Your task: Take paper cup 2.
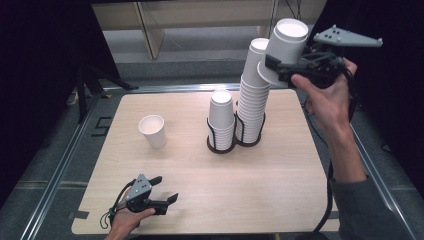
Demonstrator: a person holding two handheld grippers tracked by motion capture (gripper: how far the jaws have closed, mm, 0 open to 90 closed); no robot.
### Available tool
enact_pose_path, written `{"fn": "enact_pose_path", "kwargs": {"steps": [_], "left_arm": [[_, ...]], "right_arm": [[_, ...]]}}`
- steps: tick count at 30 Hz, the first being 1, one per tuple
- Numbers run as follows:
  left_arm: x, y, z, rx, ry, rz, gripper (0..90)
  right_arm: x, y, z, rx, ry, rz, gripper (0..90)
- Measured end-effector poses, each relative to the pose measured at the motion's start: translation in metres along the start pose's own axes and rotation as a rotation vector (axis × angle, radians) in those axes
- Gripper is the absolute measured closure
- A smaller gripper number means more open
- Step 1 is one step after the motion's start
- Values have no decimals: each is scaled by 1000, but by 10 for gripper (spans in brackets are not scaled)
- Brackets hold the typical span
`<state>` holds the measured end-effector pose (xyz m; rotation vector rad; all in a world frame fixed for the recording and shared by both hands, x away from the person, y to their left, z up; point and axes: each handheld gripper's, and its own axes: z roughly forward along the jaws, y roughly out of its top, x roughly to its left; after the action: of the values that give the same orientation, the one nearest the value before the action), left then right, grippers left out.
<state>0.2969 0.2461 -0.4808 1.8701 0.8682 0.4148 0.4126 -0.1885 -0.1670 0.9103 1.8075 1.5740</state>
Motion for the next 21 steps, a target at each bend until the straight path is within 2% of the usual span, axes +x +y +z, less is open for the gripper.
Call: {"fn": "enact_pose_path", "kwargs": {"steps": [2,3,5,7,9,14,15,16,18,21], "left_arm": [[0,0,0,8,7,5,142],[2,0,-1,29,10,29,142],[2,0,-1,26,9,30,141],[0,0,1,-2,3,-1,142],[0,0,1,-1,2,-2,141],[1,0,1,1,8,6,142],[3,0,-1,24,18,28,142],[2,0,0,6,11,6,142],[2,0,-1,13,19,8,142],[2,-1,2,-6,9,4,142]], "right_arm": [[7,-11,-4,0,26,-6,179],[11,-16,-5,2,41,-3,178],[19,-27,-8,5,65,0,178],[26,-38,-9,10,95,5,178],[34,-48,-9,26,113,2,179],[50,-78,-2,30,173,20,178],[52,-83,0,31,179,14,179],[55,-89,2,42,192,21,178],[60,-99,6,38,205,2,179],[67,-111,10,46,224,9,178]]}}
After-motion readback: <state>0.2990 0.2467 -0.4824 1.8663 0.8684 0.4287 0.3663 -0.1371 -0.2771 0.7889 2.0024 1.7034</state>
